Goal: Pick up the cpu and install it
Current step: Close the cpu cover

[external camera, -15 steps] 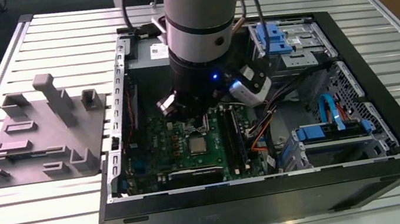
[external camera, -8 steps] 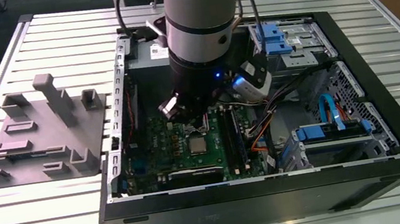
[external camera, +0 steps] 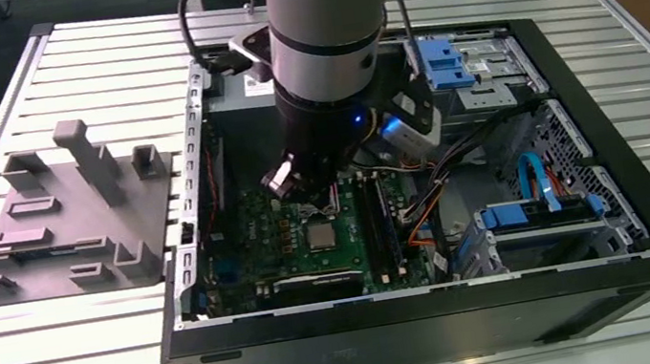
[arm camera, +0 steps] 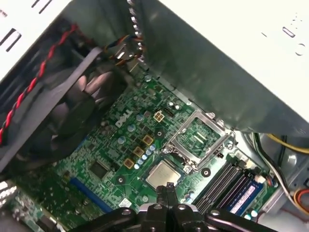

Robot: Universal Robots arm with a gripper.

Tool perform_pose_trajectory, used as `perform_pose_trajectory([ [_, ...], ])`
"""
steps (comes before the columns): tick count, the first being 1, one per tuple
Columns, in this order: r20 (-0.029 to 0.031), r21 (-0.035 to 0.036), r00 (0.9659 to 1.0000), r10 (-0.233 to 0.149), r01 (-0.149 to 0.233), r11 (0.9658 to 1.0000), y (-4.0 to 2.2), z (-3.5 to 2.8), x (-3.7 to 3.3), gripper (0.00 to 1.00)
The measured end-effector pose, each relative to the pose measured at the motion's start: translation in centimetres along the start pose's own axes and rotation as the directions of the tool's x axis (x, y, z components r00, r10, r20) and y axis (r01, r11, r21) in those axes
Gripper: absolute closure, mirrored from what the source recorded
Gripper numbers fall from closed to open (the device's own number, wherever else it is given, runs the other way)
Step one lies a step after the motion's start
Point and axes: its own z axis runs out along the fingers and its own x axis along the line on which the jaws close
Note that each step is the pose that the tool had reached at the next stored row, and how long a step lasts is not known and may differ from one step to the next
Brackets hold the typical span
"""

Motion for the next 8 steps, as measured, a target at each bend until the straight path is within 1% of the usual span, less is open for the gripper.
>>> perform_pose_trajectory([
  [2,-0.0014,0.0005,0.9993,-0.037,0.037,0.9993,0.00,0.01,0.00,0.90],
  [4,-0.0029,0.0009,0.9973,-0.073,0.073,0.9973,0.00,0.02,0.00,0.90],
  [6,-0.0041,0.0011,0.9941,-0.108,0.108,0.9941,0.00,0.04,0.00,0.90],
  [8,-0.0056,0.0014,0.9893,-0.146,0.146,0.9893,0.00,0.06,0.00,0.90],
])
